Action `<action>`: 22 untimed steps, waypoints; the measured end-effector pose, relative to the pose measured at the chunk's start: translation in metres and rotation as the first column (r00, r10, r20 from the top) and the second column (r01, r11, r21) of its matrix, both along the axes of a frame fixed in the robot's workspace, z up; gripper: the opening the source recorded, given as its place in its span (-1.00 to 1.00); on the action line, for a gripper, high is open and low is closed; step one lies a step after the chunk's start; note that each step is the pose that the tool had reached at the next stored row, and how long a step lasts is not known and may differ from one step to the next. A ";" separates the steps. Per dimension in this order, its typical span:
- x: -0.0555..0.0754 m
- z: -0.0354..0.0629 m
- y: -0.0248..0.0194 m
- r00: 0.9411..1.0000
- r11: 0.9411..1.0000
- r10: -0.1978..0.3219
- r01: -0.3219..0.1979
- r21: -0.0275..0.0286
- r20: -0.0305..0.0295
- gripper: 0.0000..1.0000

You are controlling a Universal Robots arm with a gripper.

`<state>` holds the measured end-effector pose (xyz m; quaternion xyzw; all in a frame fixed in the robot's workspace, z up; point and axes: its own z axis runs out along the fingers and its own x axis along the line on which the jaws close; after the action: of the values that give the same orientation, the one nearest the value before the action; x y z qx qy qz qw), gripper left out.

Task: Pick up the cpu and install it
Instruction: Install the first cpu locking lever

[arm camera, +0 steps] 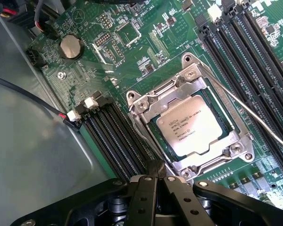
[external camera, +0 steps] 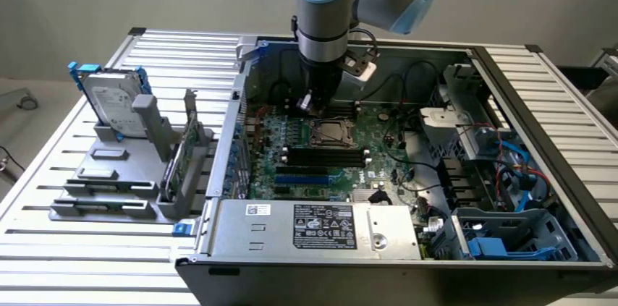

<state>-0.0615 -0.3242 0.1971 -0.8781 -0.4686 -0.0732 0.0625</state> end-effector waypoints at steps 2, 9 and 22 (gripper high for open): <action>0.000 -0.0001 0.0000 1.000 1.000 0.000 0.000 0.000 0.000 -0.79; 0.002 -0.0008 0.0000 1.000 1.000 0.000 0.000 0.000 0.000 -0.79; 0.006 -0.0013 0.0000 1.000 1.000 0.000 0.000 0.000 0.000 -0.79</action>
<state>-0.0555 -0.3242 0.1958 -0.8781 -0.4686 -0.0732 0.0625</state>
